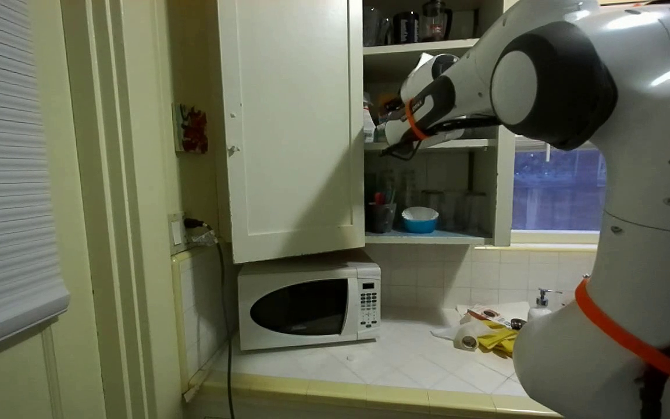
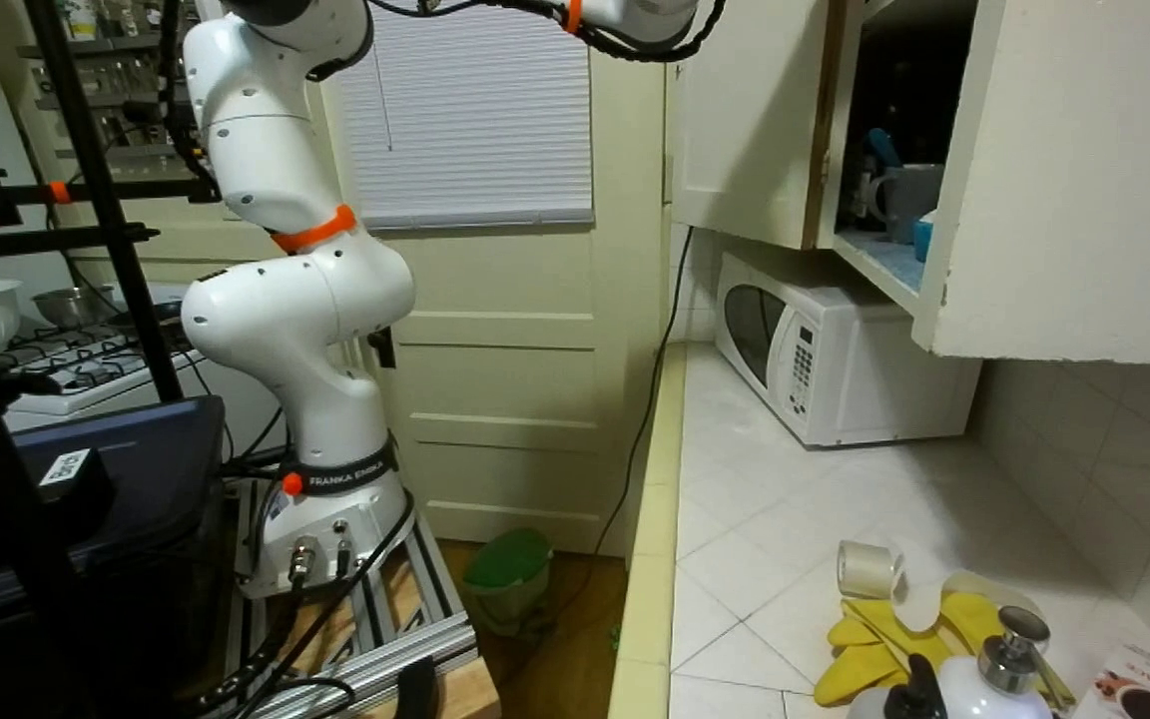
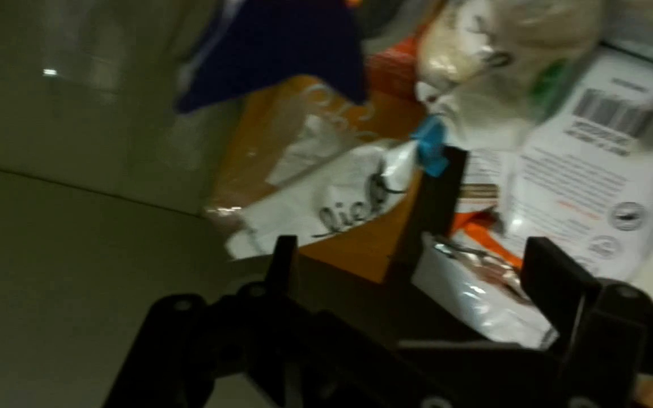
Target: Put the black and white object on the second shelf of the open cabinet on the right.
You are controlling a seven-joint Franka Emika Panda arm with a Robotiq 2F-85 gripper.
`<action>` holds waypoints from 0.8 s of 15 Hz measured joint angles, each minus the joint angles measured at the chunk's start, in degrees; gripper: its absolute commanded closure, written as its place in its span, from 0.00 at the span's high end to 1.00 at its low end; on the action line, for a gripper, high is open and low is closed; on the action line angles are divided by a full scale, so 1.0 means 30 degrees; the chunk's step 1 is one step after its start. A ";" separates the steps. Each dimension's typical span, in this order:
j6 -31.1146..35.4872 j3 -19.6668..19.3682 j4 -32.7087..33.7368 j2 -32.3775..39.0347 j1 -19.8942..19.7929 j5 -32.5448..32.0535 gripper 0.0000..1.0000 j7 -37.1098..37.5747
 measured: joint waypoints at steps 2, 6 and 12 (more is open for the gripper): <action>0.0000 -0.1255 -0.0267 0.0567 0.2933 -0.0546 1.00 -0.0135; 0.0006 -0.5893 -0.1118 0.0479 0.8135 -0.1370 1.00 -0.1063; 0.0008 -0.9206 -0.4952 -0.4469 0.8274 -0.1637 1.00 -0.1690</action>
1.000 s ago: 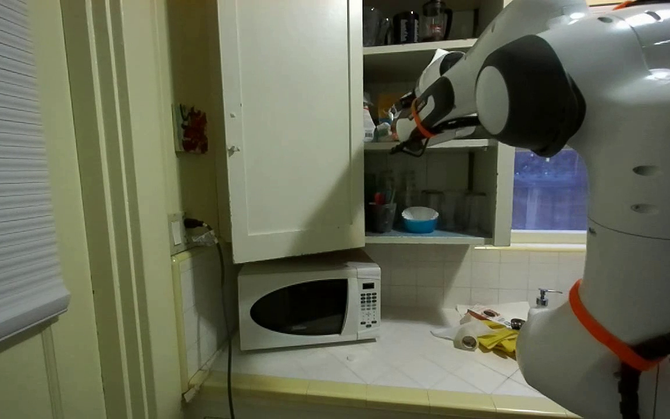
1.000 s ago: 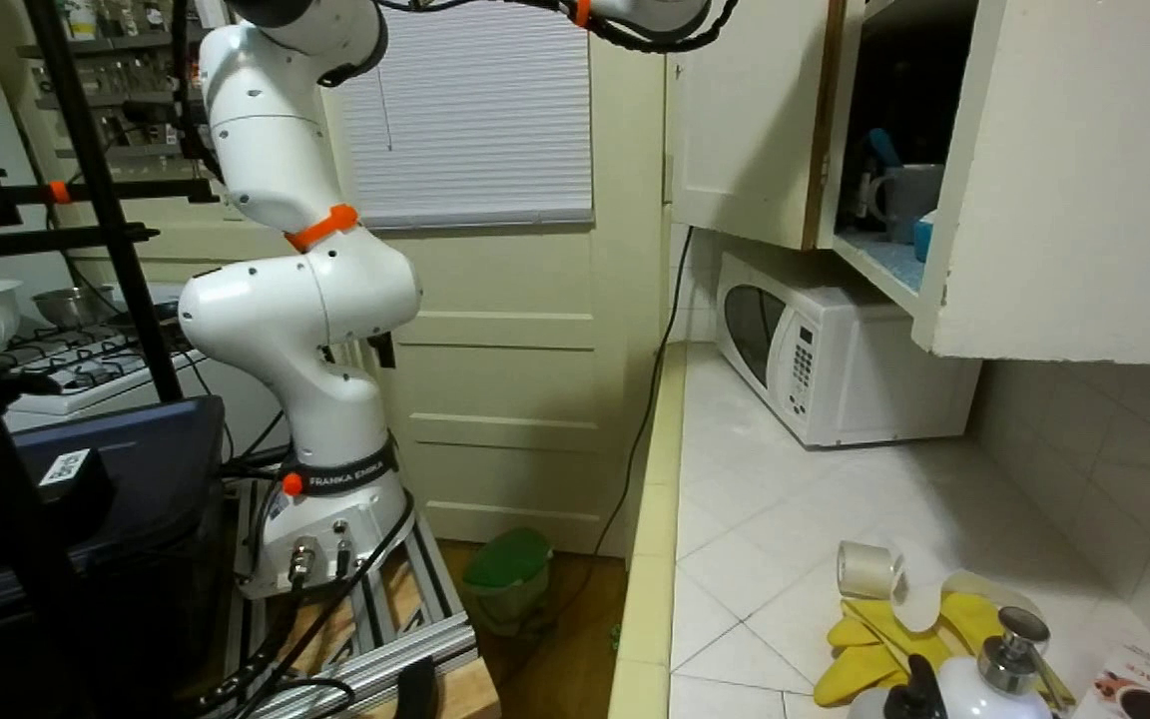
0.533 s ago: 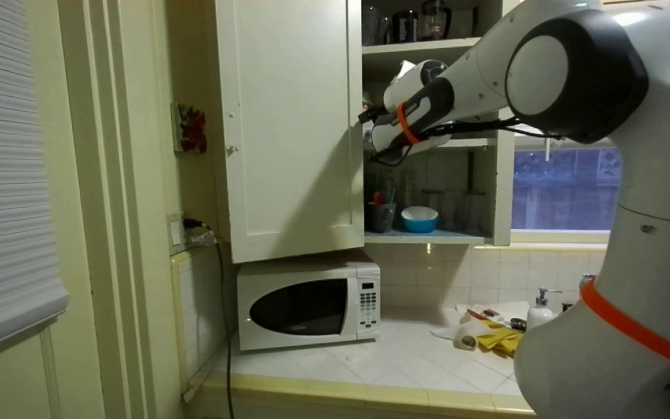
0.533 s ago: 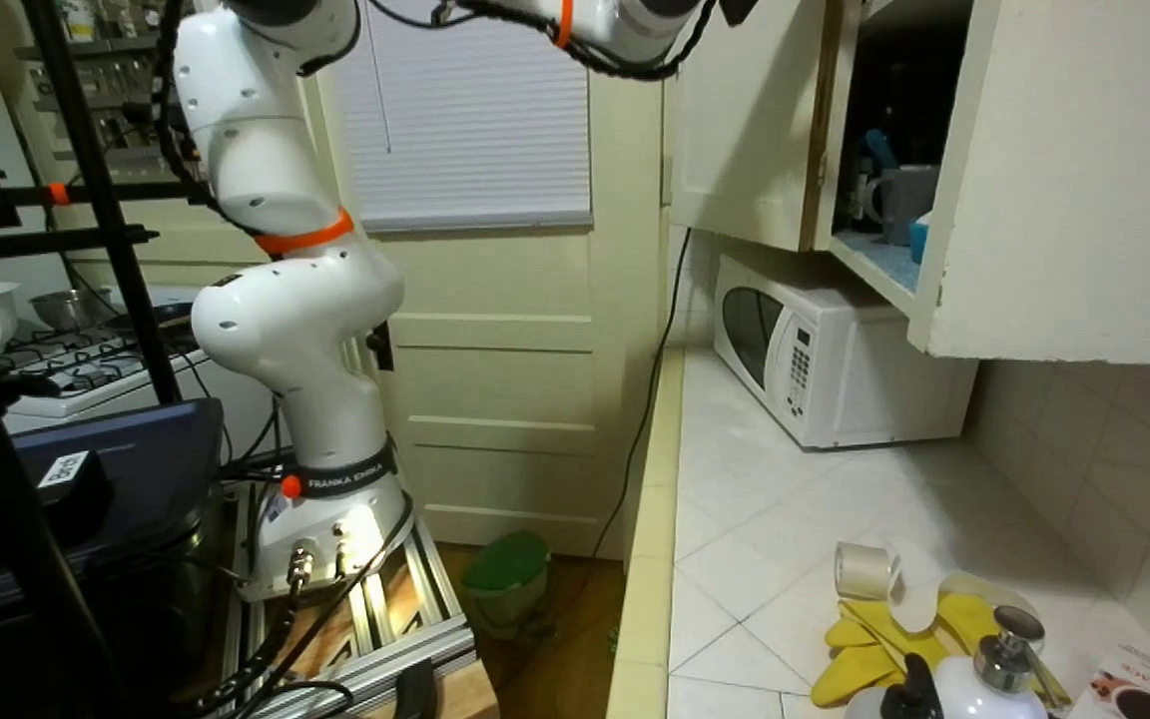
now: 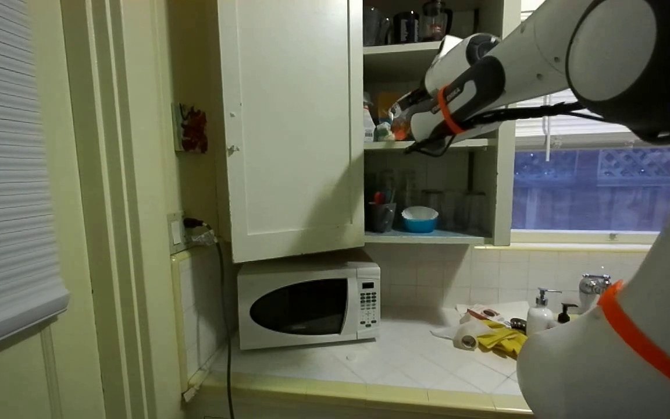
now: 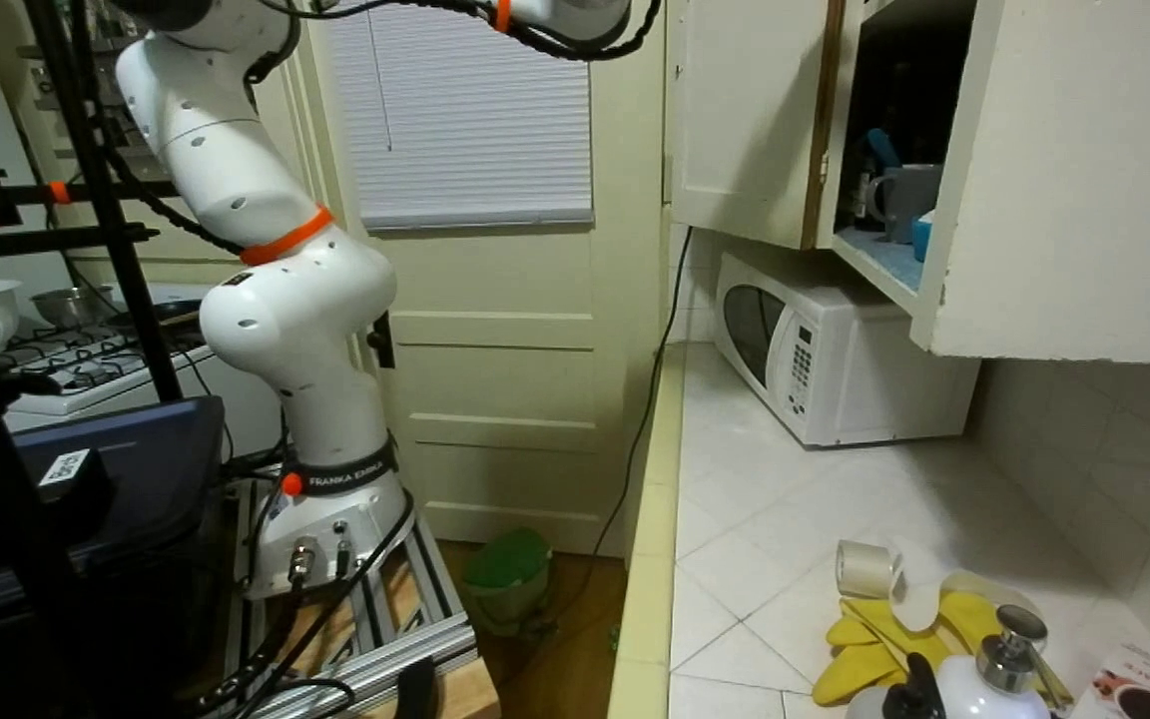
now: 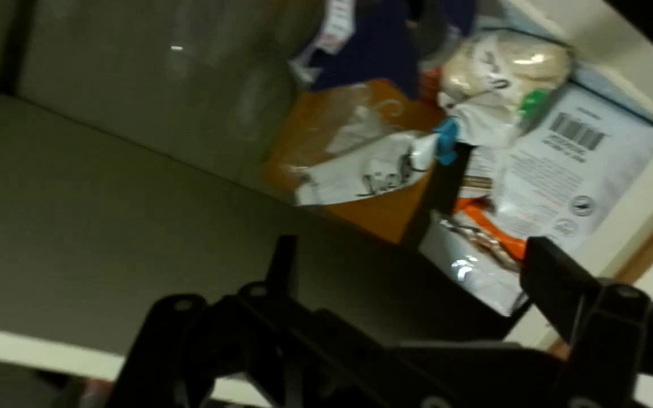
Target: Put the black and white object on the second shelf of the open cabinet on the right.
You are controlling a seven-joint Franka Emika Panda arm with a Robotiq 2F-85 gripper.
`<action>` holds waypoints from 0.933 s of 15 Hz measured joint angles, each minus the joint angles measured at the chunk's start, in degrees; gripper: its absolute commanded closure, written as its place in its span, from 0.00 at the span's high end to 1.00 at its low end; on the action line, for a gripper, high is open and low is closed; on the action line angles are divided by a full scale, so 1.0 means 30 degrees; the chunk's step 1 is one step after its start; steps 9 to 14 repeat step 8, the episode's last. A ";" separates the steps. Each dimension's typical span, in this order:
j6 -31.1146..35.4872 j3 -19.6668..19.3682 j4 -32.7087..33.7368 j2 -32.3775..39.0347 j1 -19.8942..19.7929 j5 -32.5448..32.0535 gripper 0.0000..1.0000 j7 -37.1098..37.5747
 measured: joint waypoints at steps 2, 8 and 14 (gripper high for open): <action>-0.0460 -0.0637 -0.1294 -0.2112 -0.1210 -0.0079 1.00 -0.0257; -0.3445 -0.6271 -0.5089 -0.7570 0.3640 -0.2636 1.00 -0.3670; -0.3445 -0.6271 -0.5089 -0.7570 0.3640 -0.2636 1.00 -0.3670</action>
